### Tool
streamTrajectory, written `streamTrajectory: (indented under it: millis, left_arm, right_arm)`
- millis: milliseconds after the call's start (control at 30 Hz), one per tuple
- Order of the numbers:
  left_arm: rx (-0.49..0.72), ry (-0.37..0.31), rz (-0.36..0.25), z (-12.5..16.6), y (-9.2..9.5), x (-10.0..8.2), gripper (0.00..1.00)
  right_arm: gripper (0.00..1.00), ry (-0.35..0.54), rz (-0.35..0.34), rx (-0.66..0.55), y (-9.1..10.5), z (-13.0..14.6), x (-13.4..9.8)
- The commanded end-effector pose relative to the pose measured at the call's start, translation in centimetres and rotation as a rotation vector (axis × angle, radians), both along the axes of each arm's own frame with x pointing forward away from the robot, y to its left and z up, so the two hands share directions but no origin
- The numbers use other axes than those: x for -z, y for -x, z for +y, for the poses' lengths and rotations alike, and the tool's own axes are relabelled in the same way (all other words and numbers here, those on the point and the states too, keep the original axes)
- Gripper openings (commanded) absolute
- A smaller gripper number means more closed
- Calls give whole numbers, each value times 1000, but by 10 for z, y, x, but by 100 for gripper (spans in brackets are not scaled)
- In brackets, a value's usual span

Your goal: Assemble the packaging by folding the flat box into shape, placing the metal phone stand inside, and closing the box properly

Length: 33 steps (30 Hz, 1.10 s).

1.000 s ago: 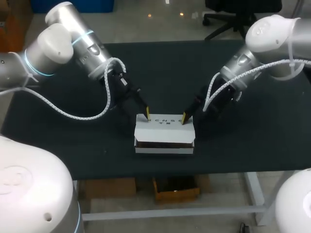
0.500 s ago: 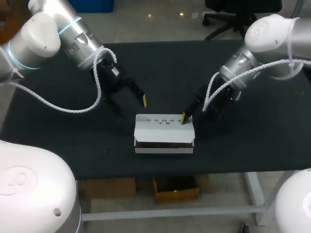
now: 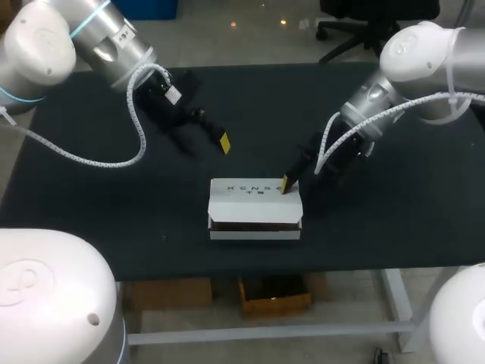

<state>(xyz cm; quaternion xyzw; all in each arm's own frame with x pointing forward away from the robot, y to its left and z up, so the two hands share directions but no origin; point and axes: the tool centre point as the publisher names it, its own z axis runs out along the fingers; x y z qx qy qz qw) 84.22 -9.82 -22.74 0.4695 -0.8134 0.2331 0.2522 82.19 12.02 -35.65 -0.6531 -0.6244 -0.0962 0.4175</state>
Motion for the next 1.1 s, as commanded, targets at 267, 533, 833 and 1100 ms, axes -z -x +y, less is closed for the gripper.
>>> streamTrajectory:
  millis: [267,533,833,1100]
  left_arm:
    - [119,24,-162,-17,7,-13,100]
    - [238,7,-281,-25,4,-16,100]
    - [431,-113,-502,-38,16,-20,100]
    - [550,-322,-599,-52,31,-10,100]
  right_arm:
    - [49,1,8,1,-2,1,2]
    - [48,1,8,1,-2,1,2]
    - [48,1,8,1,-2,1,2]
    - [47,1,8,1,-2,1,2]
